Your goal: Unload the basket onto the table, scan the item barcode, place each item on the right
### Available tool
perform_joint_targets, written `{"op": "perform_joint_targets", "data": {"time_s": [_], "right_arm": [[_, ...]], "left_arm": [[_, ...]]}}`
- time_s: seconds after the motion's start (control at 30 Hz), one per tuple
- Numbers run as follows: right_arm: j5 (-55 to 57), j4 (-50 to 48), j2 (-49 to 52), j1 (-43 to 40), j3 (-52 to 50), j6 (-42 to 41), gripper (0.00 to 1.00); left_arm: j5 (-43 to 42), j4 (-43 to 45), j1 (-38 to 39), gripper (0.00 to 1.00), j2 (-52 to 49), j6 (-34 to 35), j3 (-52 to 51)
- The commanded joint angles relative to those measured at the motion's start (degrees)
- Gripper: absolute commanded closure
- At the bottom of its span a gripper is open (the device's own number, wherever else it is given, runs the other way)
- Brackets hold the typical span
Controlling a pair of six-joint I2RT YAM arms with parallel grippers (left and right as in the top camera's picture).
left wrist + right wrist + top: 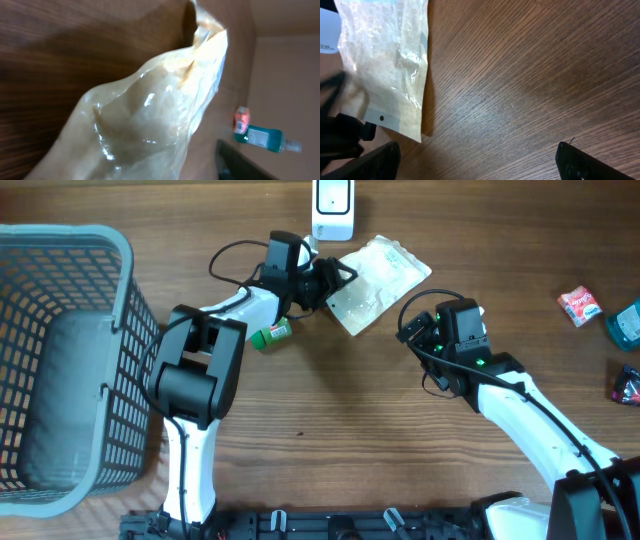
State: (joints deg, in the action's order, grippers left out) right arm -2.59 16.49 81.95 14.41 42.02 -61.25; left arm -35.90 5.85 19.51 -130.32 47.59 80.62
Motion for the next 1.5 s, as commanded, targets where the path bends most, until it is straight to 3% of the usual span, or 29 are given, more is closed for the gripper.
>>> {"op": "perform_joint_targets", "data": {"time_s": [0.0, 0.07, 0.23, 0.4, 0.73, 1.07, 1.13, 1.17, 1.23, 1.43, 1.47], "right_arm": [[-0.07, -1.07, 0.37, -0.15, -0.26, -0.35, 0.00], [0.55, -1.27, 0.37, -0.15, -0.26, -0.33, 0.00], [1.27, -1.70, 0.37, -0.20, -0.26, -0.81, 0.00], [-2.08, -2.97, 2.16, -0.20, -0.26, -8.59, 0.00], [-8.09, -26.60, 24.48, -0.13, -0.26, -23.26, 0.00], [-2.78, -46.99, 36.11, -0.13, -0.24, -22.75, 0.01], [-2.84, -47.43, 36.92, -0.13, -0.24, -22.71, 0.18], [-2.82, -47.19, 37.09, -0.13, -0.24, -22.69, 0.40], [-3.21, -47.21, 37.09, -0.13, -0.24, -22.14, 0.60], [-6.25, -51.08, 37.09, -0.13, -0.24, -16.50, 0.82], [-6.71, -51.82, 37.07, -0.15, -0.24, -16.22, 0.92]], "left_arm": [[1.22, -1.75, 0.26, 0.85, -4.39, -0.22, -1.79], [1.25, -1.70, 0.26, 0.95, -4.39, 0.68, -1.79], [-0.37, -1.70, 0.09, 0.96, -4.37, 1.36, -1.79], [-9.57, -1.70, -0.70, 0.96, -4.37, 6.82, -1.79], [-28.44, -1.68, -3.63, 0.96, -4.35, 19.69, -1.79], [-33.75, -1.70, -4.31, 0.96, -4.24, 21.94, -1.79], [-33.75, -1.70, -4.31, 0.96, -4.24, 21.92, -1.79], [-33.75, -1.70, -4.31, 0.96, -4.24, 21.90, -1.79], [-33.70, -1.68, -4.31, 0.96, -4.24, 21.90, -1.79], [-33.48, -1.68, -4.31, 0.96, -4.24, 21.86, -1.79], [-33.48, -1.70, -4.31, 0.96, -4.24, 21.68, -1.79]]}}
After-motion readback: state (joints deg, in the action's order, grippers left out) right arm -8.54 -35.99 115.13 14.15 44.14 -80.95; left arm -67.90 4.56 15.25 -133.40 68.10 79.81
